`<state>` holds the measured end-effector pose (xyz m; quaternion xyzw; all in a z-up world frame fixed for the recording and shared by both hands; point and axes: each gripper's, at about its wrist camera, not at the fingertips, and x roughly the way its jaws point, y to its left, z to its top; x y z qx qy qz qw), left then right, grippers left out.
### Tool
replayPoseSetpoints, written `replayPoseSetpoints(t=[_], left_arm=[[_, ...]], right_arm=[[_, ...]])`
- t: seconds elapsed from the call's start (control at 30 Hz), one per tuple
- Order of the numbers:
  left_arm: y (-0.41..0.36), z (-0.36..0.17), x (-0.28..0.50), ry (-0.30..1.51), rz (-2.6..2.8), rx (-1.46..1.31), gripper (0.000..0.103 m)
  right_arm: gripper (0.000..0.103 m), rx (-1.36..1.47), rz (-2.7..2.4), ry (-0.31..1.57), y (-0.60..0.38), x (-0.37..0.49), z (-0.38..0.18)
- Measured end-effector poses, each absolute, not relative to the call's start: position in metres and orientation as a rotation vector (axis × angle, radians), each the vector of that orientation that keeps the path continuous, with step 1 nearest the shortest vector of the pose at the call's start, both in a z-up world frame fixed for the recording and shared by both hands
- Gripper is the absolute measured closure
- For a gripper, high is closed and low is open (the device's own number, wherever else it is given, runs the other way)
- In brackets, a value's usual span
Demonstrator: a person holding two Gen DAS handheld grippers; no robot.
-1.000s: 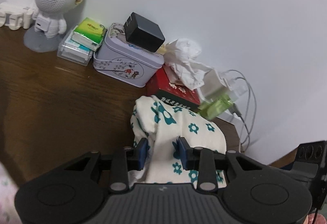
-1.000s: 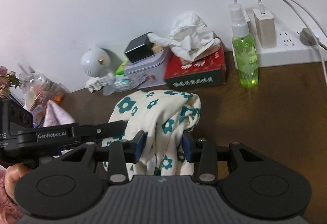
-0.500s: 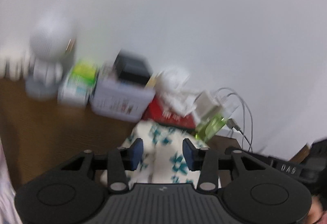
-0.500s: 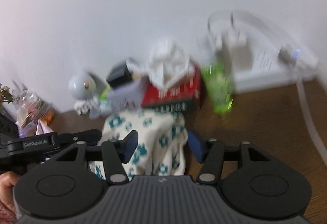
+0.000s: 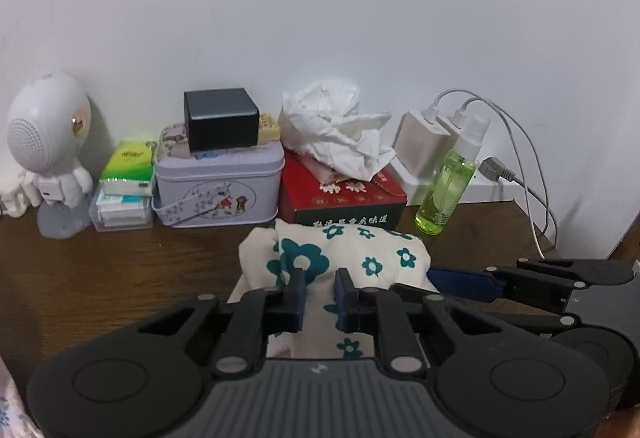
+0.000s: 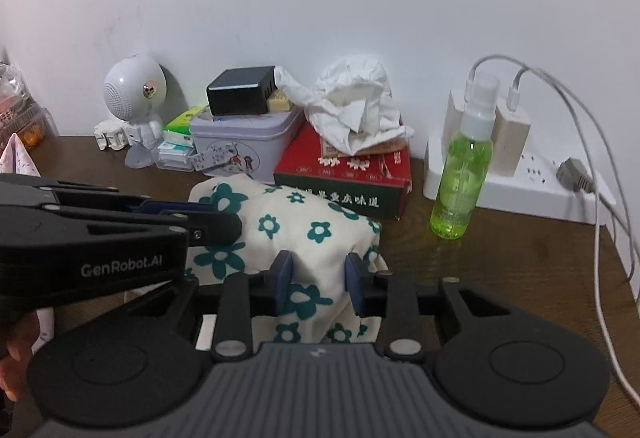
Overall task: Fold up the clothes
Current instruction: 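Carry the bundle with both tools to the wall and set it down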
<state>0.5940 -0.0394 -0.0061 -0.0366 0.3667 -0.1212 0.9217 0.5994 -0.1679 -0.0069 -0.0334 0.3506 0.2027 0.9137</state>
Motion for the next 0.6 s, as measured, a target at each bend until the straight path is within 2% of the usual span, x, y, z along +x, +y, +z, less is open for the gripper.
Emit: replayPoseSetpoints(t=[0.1,0.17,0.2,0.23,0.27,0.3,0.33,0.37,0.4,0.5,0.6], left_arm=[[-0.042,-0.002,0.592,0.749,-0.247,-0.064,0.088],[-0.040,0.006,0.585,0.735,-0.263,-0.068,0.081],[-0.038,0.010,0.581,0.728,-0.270,-0.070,0.072],[-0.035,0.016,0.575,0.717,-0.270,-0.073,0.056],[-0.031,0.022,0.568,0.701,-0.258,-0.076,0.047],[-0.027,0.028,0.560,0.676,-0.241,-0.078,0.029],[-0.022,0.033,0.549,0.643,-0.227,-0.078,0.010],[-0.018,0.039,0.539,0.610,-0.213,-0.078,0.005],[-0.014,0.044,0.528,0.579,-0.200,-0.074,0.002],[-0.009,0.054,0.492,0.543,-0.185,-0.033,0.002],[-0.006,0.059,0.454,0.533,-0.170,-0.023,0.002]], right_arm=[[0.070,-0.050,0.424,0.716,-0.172,0.598,-0.008],[0.068,-0.021,0.426,0.706,-0.177,0.595,-0.003],[0.068,0.010,0.431,0.703,-0.182,0.591,0.001],[0.066,0.042,0.437,0.701,-0.187,0.587,0.006],[0.059,0.059,0.436,0.690,-0.193,0.581,0.010],[0.055,0.072,0.433,0.677,-0.198,0.574,0.015],[0.042,0.077,0.431,0.662,-0.203,0.565,0.020],[0.024,0.073,0.427,0.652,-0.207,0.557,0.024],[0.013,0.059,0.420,0.638,-0.210,0.547,0.028],[0.001,-0.006,0.389,0.605,-0.213,0.517,0.035],[0.000,-0.049,0.366,0.575,-0.214,0.483,0.042]])
